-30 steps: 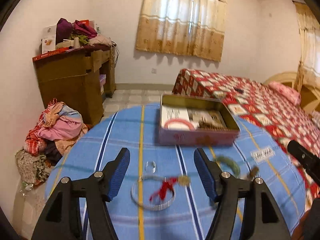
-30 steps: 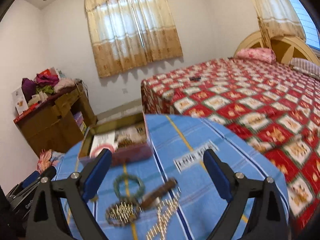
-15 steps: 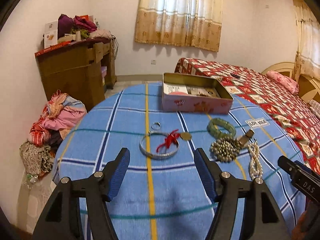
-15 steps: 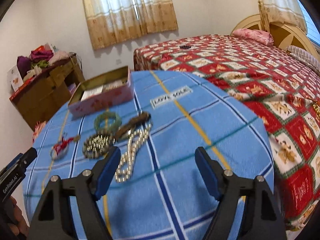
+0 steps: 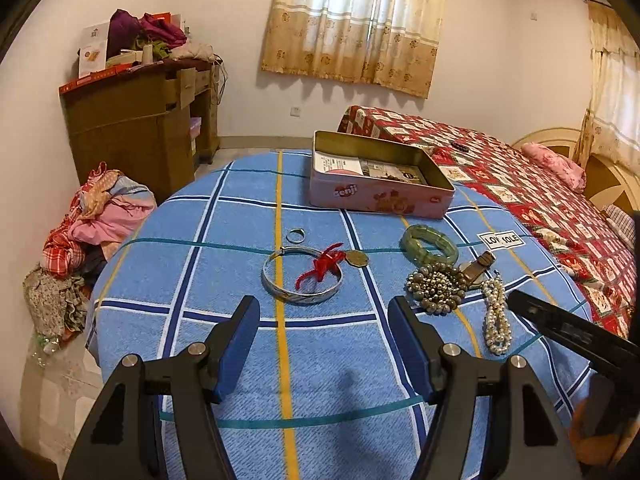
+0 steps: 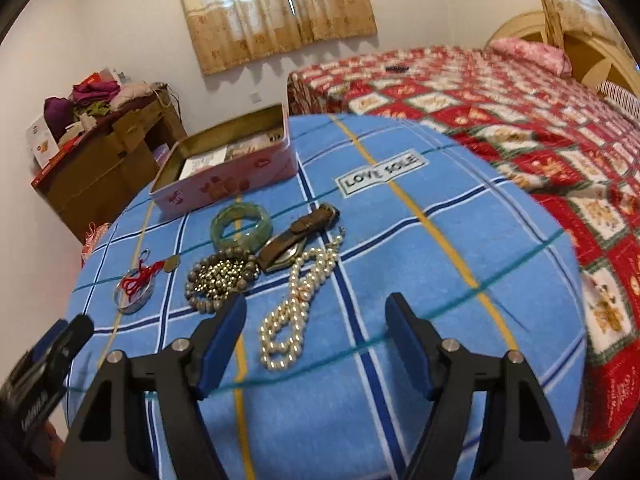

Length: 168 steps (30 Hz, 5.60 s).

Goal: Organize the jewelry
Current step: 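Grasp the pearl necklace with the right tool while the left tool reaches the grey bead bracelet, then grasp the grey bead bracelet with the left tool while the right tool lifts the pearls, then carry both held items over the pink tin and open both tools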

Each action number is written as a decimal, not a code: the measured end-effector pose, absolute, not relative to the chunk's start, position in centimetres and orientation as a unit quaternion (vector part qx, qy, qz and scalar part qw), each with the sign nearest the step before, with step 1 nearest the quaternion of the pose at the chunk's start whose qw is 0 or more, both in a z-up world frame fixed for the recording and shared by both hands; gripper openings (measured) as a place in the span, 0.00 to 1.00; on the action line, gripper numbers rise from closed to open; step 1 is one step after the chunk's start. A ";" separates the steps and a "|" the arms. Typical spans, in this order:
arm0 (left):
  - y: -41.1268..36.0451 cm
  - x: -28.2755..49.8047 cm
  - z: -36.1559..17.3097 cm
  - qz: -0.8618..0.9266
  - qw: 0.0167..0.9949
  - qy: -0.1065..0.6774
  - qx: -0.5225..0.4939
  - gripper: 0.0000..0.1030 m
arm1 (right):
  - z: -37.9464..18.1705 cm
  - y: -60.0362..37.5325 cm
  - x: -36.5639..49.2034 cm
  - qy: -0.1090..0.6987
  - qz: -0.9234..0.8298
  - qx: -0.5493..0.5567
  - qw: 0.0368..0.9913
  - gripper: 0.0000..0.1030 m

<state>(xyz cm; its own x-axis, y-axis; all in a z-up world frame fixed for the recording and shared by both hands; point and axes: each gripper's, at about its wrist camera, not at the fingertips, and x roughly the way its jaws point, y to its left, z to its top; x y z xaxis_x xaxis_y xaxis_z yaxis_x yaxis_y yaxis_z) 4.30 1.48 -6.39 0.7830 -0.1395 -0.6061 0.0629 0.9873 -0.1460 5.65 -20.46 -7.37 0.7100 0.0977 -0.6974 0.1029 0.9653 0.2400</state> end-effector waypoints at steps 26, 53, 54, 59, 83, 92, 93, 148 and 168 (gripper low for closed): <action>-4.2 10.8 -7.9 -0.173 0.903 0.392 -0.026 0.43 | -7.4 -21.7 6.0 0.350 0.019 0.153 0.924 0.15; -1.9 7.1 -4.2 -0.209 0.918 0.331 -0.062 0.08 | -8.2 -23.1 6.3 0.353 0.027 0.204 0.912 0.15; -1.6 7.0 -3.9 -0.208 0.920 0.327 -0.065 0.08 | -8.1 -23.1 6.3 0.352 0.027 0.204 0.913 0.15; -1.2 6.7 -3.4 -0.209 0.922 0.317 -0.070 0.08 | -7.7 -23.1 5.9 0.335 0.030 0.201 0.920 0.15; 1.0 5.9 -1.8 -0.201 0.934 0.286 -0.076 0.08 | -8.2 -20.4 9.2 0.424 0.025 0.084 0.901 0.58; 1.3 6.1 -2.2 -0.197 0.932 0.292 -0.081 0.08 | -8.8 -22.4 8.2 0.429 0.021 0.097 0.898 0.15; 1.3 6.1 -2.2 -0.198 0.933 0.291 -0.081 0.08 | -8.3 -22.7 7.9 0.422 0.022 0.107 0.900 0.15; -3.0 29.9 -4.7 -0.082 0.945 0.315 -0.029 0.08 | -4.5 -17.0 27.1 0.296 0.051 0.136 0.944 0.16; -2.7 28.5 -3.3 -0.035 0.951 0.307 -0.027 0.78 | -0.9 -19.0 24.5 0.218 0.031 0.193 0.956 0.57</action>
